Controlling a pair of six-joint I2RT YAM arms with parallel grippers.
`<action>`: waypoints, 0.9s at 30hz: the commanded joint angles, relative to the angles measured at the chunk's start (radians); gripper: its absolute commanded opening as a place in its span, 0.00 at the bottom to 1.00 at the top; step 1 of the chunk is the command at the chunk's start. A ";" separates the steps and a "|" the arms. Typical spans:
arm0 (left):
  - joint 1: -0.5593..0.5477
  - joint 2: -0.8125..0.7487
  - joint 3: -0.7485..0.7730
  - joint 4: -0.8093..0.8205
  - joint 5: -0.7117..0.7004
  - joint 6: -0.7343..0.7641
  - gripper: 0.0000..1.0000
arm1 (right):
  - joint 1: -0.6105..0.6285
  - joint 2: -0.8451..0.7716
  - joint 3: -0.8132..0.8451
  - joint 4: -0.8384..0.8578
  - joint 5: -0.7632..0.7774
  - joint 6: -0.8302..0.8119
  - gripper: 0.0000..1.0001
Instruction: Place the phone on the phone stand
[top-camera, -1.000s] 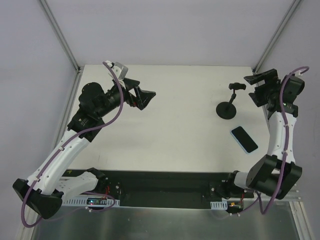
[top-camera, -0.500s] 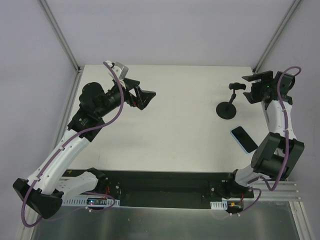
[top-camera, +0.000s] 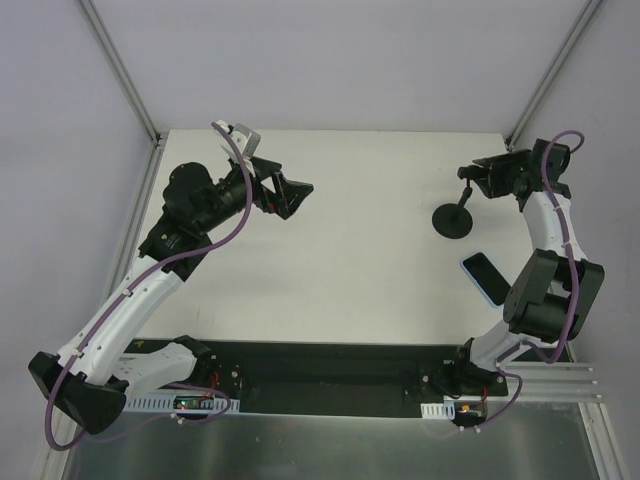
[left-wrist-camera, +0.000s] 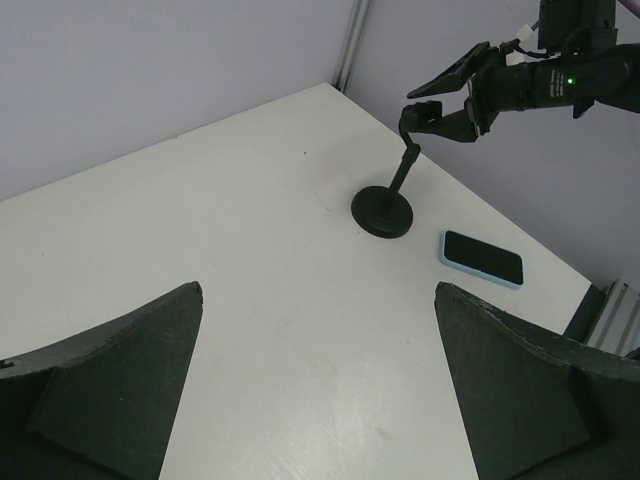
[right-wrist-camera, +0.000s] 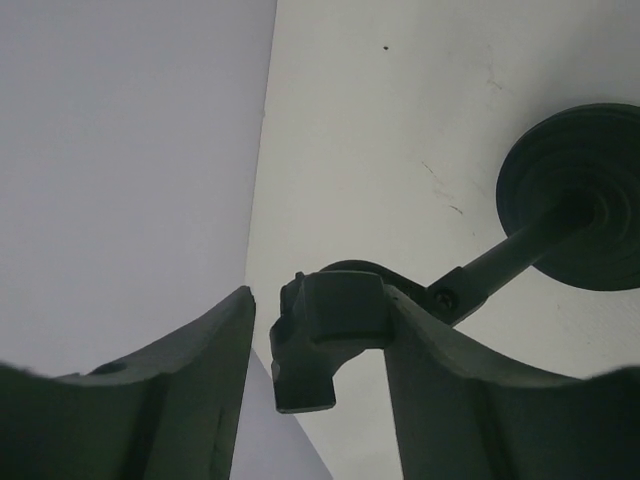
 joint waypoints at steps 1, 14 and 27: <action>-0.007 0.002 0.003 0.011 0.003 -0.001 0.99 | 0.020 -0.002 0.027 0.030 0.015 0.028 0.45; -0.006 0.000 0.004 0.006 -0.013 0.005 0.99 | 0.252 -0.160 -0.061 0.035 -0.130 -0.076 0.01; -0.009 -0.020 0.004 0.003 -0.032 -0.009 0.99 | 0.706 -0.188 -0.194 0.177 -0.071 0.013 0.01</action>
